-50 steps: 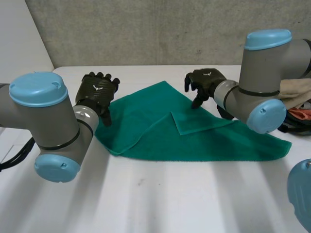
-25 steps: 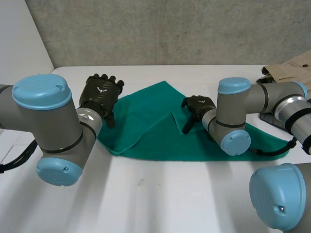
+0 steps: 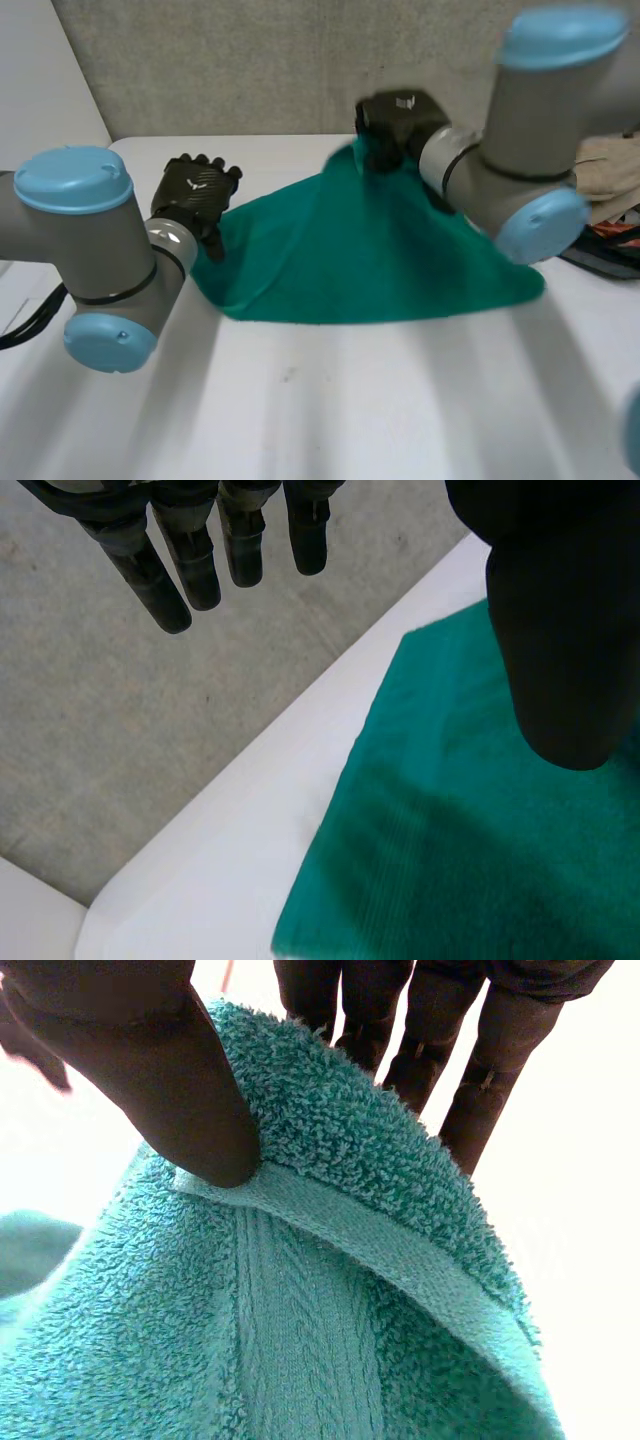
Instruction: Fold the laundry.
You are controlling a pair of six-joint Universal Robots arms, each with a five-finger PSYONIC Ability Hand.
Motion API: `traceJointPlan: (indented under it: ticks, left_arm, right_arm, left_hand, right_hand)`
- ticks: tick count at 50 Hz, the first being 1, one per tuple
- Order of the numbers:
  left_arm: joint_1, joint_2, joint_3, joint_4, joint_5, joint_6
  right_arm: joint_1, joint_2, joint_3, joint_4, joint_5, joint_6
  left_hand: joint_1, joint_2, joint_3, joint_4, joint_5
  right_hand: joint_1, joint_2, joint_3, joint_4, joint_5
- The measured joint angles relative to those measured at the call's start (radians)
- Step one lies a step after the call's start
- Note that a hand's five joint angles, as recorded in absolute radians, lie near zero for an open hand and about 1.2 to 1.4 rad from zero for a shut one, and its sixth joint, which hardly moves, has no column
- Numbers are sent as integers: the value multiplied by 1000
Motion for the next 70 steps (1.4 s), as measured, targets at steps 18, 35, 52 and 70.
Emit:
traceJointPlan:
  ticks: [18, 35, 52, 70]
  left_arm:
    - [175, -136, 73, -217, 278, 72]
    - [118, -373, 367, -228, 20, -19]
    - [321, 234, 112, -192, 213, -153]
    - [272, 24, 207, -75, 213, 89]
  right_arm:
    - [13, -487, 206, 19, -87, 16]
    - [-118, -708, 304, 12, -112, 210]
    - [-422, -575, 354, 33, -206, 159]
    - [-314, -198, 335, -20, -39, -290]
  left_hand:
    - [0, 0, 0, 0, 0]
    - [986, 985, 971, 992, 936]
    - [986, 987, 974, 993, 936]
    - [986, 989, 976, 994, 936]
  right_hand:
    - [0, 0, 5, 0, 0]
    - [0, 0, 5, 5, 0]
    - [0, 0, 5, 6, 19]
    - [0, 0, 7, 6, 19]
